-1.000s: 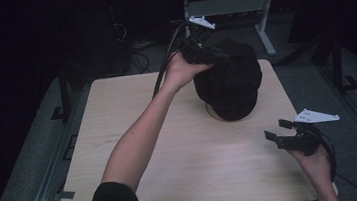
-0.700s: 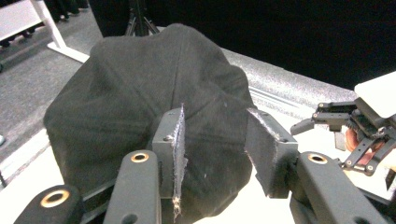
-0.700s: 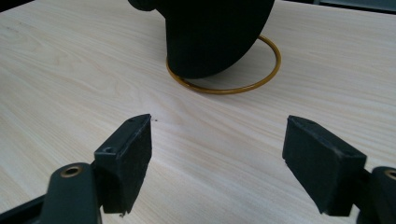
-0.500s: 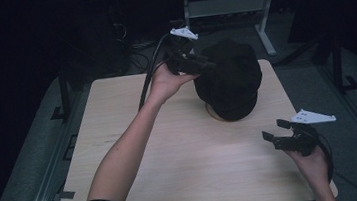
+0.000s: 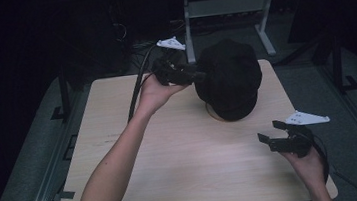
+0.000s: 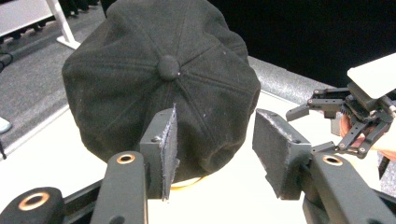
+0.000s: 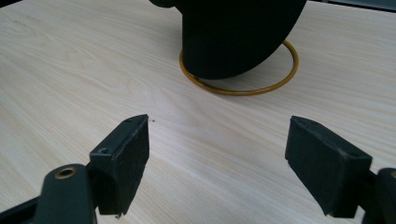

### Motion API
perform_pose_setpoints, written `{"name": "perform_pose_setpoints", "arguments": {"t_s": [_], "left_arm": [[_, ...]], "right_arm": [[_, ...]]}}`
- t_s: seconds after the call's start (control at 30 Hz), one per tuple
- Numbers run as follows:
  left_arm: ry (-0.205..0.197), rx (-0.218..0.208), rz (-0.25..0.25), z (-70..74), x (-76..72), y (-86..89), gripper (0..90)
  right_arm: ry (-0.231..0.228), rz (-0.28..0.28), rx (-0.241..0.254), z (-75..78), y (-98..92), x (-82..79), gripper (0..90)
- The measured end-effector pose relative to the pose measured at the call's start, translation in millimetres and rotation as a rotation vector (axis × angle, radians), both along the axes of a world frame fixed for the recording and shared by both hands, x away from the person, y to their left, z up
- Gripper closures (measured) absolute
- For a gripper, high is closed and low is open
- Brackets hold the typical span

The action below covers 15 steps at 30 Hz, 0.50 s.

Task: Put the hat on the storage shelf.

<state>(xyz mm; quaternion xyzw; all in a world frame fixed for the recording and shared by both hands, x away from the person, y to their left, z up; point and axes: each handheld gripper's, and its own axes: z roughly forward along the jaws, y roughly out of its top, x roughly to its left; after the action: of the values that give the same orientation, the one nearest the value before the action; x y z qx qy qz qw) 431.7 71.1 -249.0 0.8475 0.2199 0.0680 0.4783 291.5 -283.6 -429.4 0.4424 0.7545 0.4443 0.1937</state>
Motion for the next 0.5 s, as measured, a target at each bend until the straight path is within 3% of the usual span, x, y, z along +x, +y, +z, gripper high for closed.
{"name": "perform_pose_setpoints", "arguments": {"t_s": [0.5], "left_arm": [[0.030,-0.017,0.024,-18.4,-13.0,25.1,45.3]], "right_arm": [[0.001,0.007,-0.008,-1.6,3.4,-0.4,21.3]]}}
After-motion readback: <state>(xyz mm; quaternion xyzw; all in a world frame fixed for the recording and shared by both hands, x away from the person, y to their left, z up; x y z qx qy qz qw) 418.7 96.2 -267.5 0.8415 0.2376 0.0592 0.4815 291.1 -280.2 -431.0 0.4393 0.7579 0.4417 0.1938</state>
